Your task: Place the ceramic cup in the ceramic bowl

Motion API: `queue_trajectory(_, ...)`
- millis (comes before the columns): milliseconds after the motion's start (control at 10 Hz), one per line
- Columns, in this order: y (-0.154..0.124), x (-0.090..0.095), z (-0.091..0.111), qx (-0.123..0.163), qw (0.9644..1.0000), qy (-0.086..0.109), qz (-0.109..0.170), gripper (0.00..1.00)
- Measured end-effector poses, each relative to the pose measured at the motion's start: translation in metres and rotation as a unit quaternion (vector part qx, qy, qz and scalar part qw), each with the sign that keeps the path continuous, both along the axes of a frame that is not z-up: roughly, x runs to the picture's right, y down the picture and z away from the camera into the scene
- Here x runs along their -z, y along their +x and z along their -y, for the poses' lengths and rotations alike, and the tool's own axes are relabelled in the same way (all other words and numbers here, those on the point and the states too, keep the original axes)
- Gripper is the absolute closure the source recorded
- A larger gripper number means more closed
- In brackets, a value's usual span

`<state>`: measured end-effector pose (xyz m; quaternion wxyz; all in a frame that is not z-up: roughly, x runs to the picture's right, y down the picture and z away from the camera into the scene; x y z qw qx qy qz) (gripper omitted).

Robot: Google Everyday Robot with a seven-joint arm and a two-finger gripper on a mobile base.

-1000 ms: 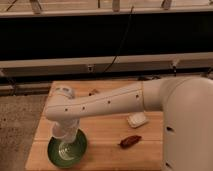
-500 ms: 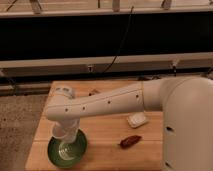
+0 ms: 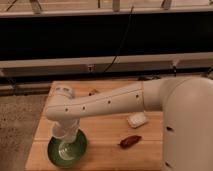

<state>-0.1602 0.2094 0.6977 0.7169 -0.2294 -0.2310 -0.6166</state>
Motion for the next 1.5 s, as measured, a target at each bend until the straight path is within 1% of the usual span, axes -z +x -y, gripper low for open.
queue_trajectory(1500,0.0017,-0.0002,0.0019,0.006,1.0000,0.002,0.003,0.91)
